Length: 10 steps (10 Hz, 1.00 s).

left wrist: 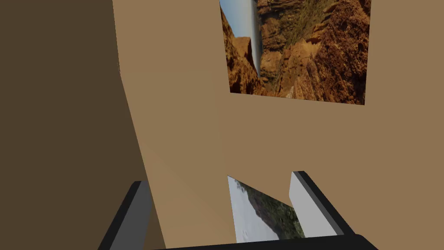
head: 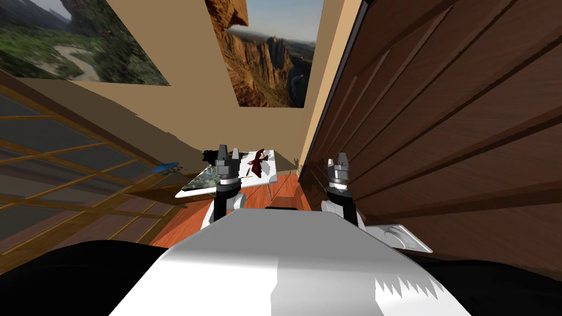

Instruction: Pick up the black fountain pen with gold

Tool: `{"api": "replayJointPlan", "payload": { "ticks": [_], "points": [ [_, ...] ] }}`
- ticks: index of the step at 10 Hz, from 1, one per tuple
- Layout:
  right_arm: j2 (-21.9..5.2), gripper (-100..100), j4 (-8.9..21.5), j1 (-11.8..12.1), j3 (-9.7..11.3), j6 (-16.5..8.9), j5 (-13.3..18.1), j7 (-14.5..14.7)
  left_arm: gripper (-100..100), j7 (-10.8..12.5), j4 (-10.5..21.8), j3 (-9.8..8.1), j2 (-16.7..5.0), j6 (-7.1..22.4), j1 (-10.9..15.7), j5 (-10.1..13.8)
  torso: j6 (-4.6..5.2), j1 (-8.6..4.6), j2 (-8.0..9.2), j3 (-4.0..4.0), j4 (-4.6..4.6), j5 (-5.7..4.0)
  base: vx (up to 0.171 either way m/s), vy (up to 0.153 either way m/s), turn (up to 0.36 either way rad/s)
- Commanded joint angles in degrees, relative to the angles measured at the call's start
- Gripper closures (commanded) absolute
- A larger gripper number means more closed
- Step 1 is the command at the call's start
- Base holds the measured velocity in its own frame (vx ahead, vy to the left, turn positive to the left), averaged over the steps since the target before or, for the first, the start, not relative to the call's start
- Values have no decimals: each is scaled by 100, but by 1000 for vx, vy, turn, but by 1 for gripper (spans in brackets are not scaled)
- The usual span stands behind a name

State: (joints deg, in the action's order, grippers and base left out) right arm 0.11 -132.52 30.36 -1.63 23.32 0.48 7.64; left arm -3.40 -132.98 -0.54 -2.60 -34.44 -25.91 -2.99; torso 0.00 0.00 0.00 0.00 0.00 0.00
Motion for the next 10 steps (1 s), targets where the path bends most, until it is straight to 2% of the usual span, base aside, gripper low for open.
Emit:
{"api": "replayJointPlan", "payload": {
  "ticks": [1, 4, 8, 9, 10],
  "points": [
    [0, 0, 0, 0, 0, 0, 0, 0, -100, 154, -2, -24, -232, -32, -131, -85, 0, 0, 0, 0, 0, 0, -31, -8, -30],
    [0, 0, 0, -1, 0, 0, 0, 0, -100, 513, -1, -99, -589, -105, -436, -281, 0, -5, 26, 15, 6, -1, -70, -20, -33],
    [0, 0, 0, -2, 1, 0, 0, 0, -100, 1160, 36, -281, -1179, -235, -1041, -660, 1, -11, 43, 25, 10, -3, -99, -31, -58],
    [0, 0, 0, -1, 1, 0, 0, 0, -100, 1228, 36, -281, -1179, -235, -1041, -660, 0, -12, 44, 26, 10, -3, -71, -19, -19],
    [0, 0, 0, -1, 0, 0, 0, 0, -100, 1439, 61, -342, -1347, -267, -1221, -770, 0, -6, 33, 20, 9, -2, -61, -12, -60]
  ]
}}
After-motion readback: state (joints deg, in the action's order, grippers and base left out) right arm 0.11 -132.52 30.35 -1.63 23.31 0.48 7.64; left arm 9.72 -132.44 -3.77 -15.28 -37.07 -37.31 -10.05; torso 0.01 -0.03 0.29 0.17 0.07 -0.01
